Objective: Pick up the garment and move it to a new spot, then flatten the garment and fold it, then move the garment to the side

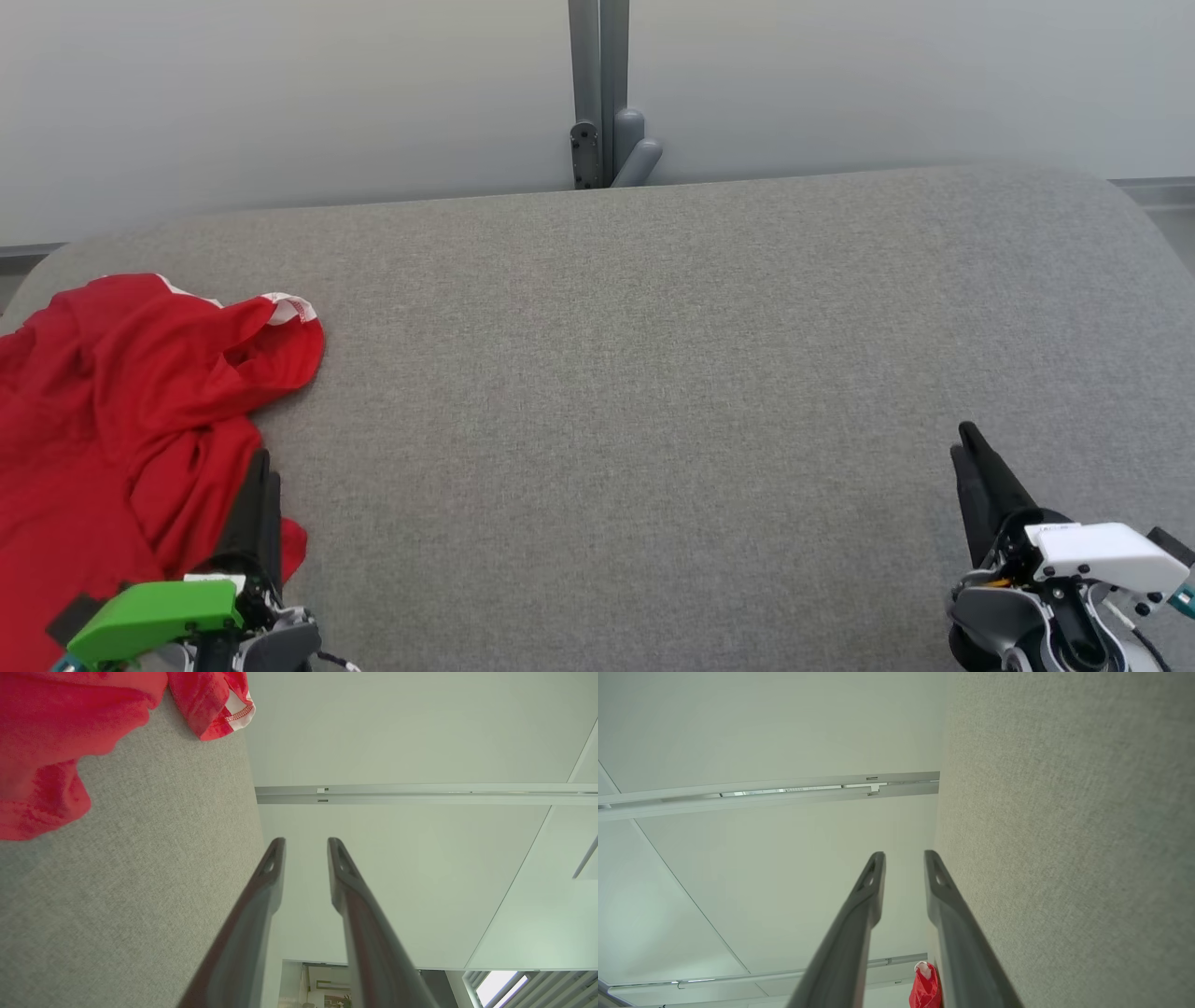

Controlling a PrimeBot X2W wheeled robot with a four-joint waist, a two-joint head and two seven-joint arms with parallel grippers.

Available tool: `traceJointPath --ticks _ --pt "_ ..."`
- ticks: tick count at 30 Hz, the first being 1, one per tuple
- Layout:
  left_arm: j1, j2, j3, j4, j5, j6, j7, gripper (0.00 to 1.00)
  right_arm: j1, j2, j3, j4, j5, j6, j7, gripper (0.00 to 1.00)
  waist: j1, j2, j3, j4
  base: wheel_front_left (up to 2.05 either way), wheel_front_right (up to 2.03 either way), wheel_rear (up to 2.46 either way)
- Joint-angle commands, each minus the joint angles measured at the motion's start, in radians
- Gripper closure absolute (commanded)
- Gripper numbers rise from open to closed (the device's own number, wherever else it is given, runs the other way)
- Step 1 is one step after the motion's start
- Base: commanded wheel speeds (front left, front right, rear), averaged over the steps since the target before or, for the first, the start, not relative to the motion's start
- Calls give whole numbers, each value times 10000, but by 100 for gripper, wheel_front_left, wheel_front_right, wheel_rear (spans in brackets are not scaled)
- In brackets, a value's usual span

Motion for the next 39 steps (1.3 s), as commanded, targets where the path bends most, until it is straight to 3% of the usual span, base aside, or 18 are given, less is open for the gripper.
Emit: traceJointPath --ticks 1,10,14,30,39 --pt "137 -21 -31 142 0 10 -2 0 140 33 10 127 0 0 0 0 0 0 0 0 0 0 0" --pt "453 -10 -238 85 240 13 -384 0 443 42 202 -25 -249 -1 -406 0 0 4 5 3 0 0 0" --pt "514 27 -308 25 662 68 -589 0 503 35 165 -194 -886 -1 -602 0 0 5 9 4 0 0 0" --pt "654 27 -482 -654 4256 142 -1280 0 547 6 335 -1425 -5503 0 -1302 0 0 12 70 -7 0 0 0" --pt "756 47 -559 -622 6309 76 -1620 0 677 -10 688 -1373 -7629 1 -1647 0 0 16 108 -17 0 0 0"
